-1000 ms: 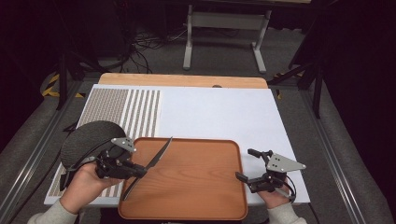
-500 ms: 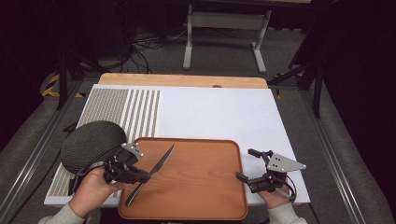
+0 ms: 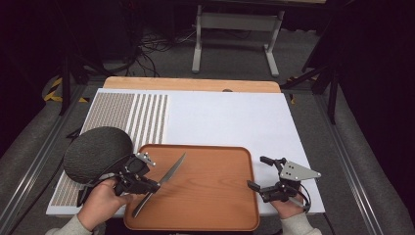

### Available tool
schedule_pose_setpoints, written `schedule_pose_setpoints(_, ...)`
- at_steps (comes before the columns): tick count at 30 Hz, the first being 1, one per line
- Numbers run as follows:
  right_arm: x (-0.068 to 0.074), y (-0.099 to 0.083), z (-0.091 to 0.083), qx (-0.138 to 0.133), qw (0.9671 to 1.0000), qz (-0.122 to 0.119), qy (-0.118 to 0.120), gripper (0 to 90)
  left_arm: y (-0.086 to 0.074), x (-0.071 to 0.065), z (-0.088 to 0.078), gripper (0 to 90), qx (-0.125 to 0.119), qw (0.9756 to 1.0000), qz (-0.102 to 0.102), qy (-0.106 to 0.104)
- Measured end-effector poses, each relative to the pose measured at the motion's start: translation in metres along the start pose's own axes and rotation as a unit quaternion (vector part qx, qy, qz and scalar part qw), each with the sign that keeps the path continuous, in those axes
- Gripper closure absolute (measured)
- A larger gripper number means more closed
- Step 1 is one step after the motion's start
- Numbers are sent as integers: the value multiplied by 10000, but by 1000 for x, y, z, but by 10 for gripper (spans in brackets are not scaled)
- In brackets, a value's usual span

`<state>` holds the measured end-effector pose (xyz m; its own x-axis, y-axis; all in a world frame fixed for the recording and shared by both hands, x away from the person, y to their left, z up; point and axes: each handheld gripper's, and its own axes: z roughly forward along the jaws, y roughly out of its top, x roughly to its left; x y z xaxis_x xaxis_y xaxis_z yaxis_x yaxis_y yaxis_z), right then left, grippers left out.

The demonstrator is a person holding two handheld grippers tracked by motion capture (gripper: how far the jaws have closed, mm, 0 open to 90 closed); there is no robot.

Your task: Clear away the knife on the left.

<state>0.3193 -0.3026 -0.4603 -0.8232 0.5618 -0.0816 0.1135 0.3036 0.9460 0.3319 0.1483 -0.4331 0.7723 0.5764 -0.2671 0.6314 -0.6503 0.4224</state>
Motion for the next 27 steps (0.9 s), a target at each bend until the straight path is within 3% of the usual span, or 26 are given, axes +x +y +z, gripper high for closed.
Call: schedule_pose_setpoints(27,0,1,0,6,10000,-8,-37,55,3,1,21,795,353,9992,-132,132)
